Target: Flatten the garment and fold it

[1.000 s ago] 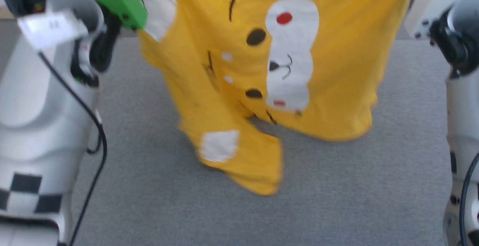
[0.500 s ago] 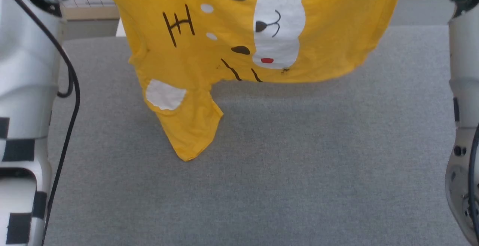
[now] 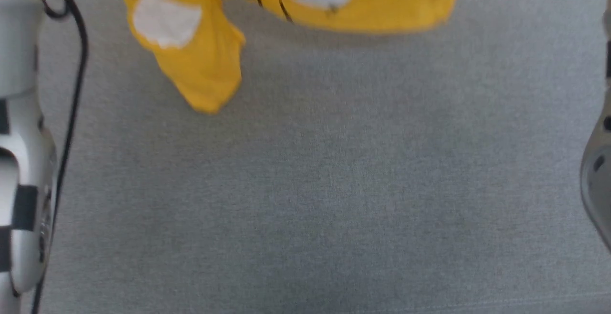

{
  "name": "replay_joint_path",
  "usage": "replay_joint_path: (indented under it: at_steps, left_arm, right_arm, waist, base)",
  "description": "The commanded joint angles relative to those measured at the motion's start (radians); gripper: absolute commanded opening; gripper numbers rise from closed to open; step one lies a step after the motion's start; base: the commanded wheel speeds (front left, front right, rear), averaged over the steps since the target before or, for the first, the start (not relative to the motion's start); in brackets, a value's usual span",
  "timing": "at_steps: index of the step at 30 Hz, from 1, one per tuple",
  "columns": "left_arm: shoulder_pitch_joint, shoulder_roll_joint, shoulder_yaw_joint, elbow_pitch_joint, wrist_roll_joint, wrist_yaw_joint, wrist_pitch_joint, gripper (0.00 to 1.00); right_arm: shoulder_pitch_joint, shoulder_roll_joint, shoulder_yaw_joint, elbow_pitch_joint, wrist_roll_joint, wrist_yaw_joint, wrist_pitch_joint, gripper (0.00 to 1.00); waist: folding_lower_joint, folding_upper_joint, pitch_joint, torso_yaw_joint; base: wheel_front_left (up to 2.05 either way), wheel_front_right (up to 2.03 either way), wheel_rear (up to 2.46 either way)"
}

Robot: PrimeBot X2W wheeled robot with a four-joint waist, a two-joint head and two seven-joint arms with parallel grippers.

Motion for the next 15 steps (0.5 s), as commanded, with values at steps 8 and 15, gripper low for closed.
replay_joint_path:
  at_steps: [8,15]
  left_arm:
    - [-0.117,-0.006,0.034,0.014,0.026,-0.021,-0.221,0.00]
    - [-0.022,-0.001,0.015,0.061,0.002,-0.134,-0.320,0.00]
  right_arm:
    - [-0.131,-0.032,0.017,0.037,-0.178,-0.002,-0.182,0.00]
    - [-0.094,-0.101,0.049,0.092,-0.262,-0.002,-0.307,0.00]
  waist:
    - [-0.0001,-0.0001,0.192,0.019]
    - [-0.0001,-0.0001,0.241,0.065]
  base:
    - [0.00,0.00,0.00]
    - [0.00,0.00,0.00]
